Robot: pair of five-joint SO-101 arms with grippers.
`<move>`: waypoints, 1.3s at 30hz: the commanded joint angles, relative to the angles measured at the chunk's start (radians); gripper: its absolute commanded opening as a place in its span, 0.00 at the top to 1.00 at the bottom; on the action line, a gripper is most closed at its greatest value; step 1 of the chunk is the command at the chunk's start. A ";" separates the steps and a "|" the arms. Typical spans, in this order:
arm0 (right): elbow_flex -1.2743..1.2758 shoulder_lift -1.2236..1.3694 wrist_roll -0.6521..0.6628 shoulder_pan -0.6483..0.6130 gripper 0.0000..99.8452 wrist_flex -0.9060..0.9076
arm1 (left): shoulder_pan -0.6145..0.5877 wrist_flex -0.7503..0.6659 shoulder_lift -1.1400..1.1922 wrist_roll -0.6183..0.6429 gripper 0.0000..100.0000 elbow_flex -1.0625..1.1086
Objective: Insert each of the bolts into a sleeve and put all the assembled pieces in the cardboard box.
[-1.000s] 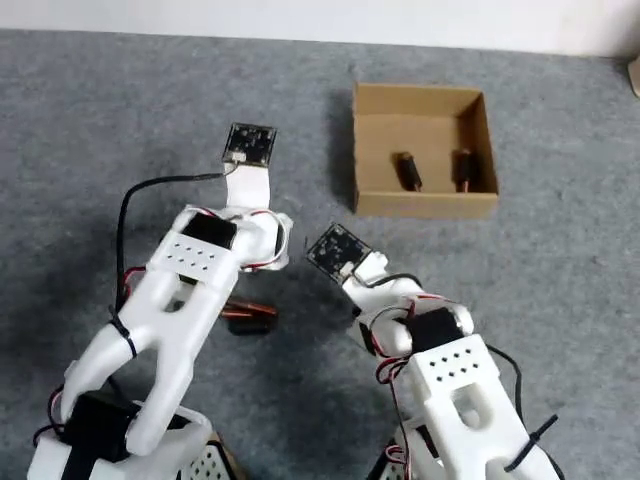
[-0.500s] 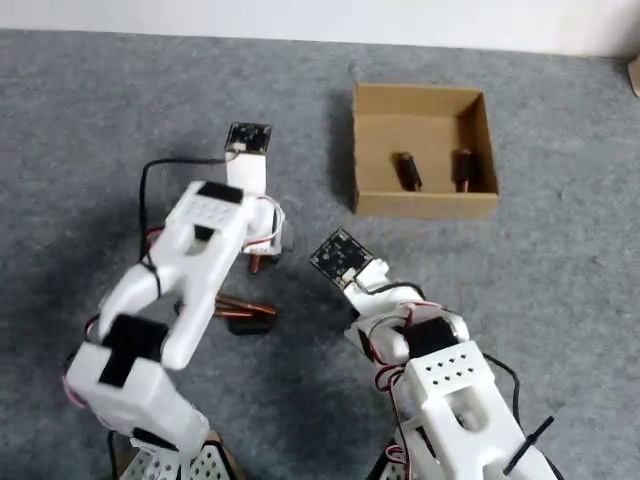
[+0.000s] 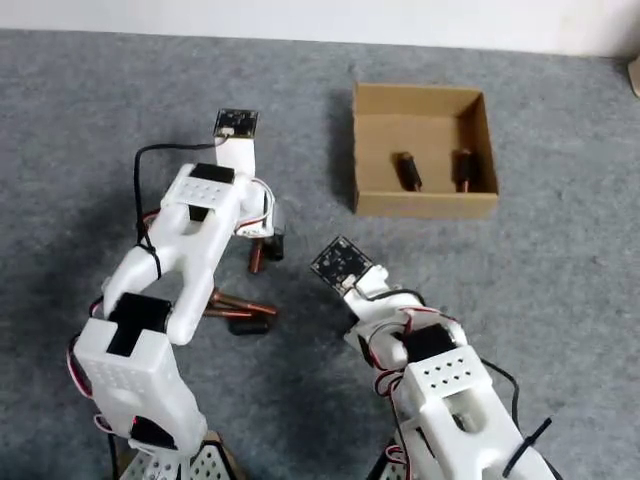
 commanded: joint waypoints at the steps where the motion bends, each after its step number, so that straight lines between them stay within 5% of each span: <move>1: -0.005 -0.018 -0.006 0.008 0.99 -0.024 | -0.018 0.009 -0.007 -0.002 0.76 -0.035; 12: -0.002 -0.018 -0.006 0.008 0.99 -0.025 | -0.016 0.015 0.151 -0.002 0.76 -0.127; 21: -0.002 -0.018 -0.006 0.008 0.99 -0.027 | -0.019 0.187 0.214 0.000 0.76 -0.257; 27: -0.002 -0.018 -0.006 0.008 0.99 -0.027 | -0.019 0.190 0.220 -0.002 1.00 -0.278; 39: -0.001 -0.018 -0.006 -0.012 0.99 -0.027 | -0.016 0.198 0.211 0.000 0.99 -0.271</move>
